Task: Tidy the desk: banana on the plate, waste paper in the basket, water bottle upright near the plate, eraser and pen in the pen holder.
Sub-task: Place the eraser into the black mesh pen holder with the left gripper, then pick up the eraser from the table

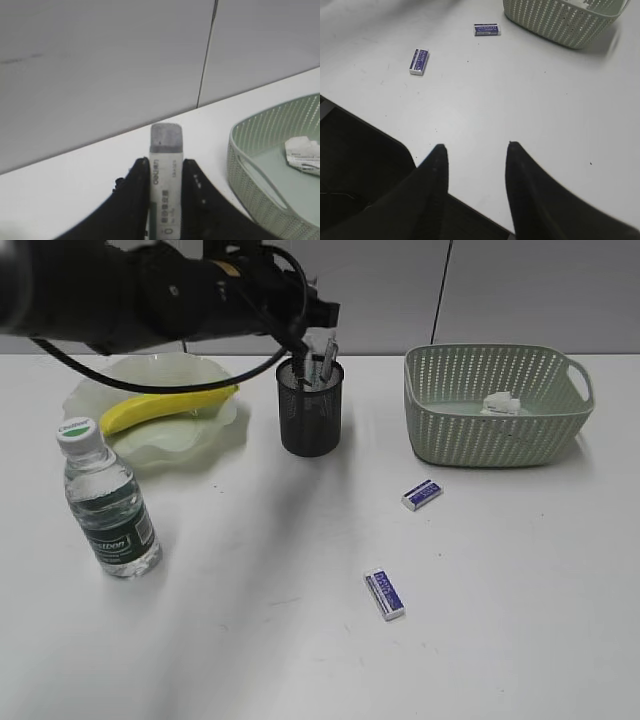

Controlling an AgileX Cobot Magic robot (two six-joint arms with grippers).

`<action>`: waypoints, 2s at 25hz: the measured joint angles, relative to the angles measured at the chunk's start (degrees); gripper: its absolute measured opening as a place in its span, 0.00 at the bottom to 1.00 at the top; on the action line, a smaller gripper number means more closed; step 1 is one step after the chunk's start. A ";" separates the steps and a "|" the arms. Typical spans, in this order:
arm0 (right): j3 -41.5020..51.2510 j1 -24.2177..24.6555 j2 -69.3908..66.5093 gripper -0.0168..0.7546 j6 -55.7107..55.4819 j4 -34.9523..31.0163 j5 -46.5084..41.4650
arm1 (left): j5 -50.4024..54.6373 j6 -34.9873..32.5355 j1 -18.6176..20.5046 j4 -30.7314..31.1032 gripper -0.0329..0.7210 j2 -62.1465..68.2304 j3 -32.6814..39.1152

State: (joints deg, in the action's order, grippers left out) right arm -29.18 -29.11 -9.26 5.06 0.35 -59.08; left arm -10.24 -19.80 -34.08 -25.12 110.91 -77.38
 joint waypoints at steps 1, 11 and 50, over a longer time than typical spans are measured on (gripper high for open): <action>0.00 0.00 0.00 0.43 0.00 0.00 0.00 | 0.00 0.00 0.00 -0.07 0.23 1.47 -0.62; 0.00 0.00 0.00 0.43 0.00 0.00 0.00 | -0.07 0.00 0.00 -1.81 0.26 10.95 -6.52; 0.00 0.00 0.00 0.43 0.00 0.00 0.00 | 70.43 12.79 0.00 22.10 0.40 -68.89 19.16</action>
State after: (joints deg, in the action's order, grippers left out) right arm -29.18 -29.11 -9.26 5.06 0.35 -59.08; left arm 60.19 -7.01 -34.08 -3.02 42.02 -58.21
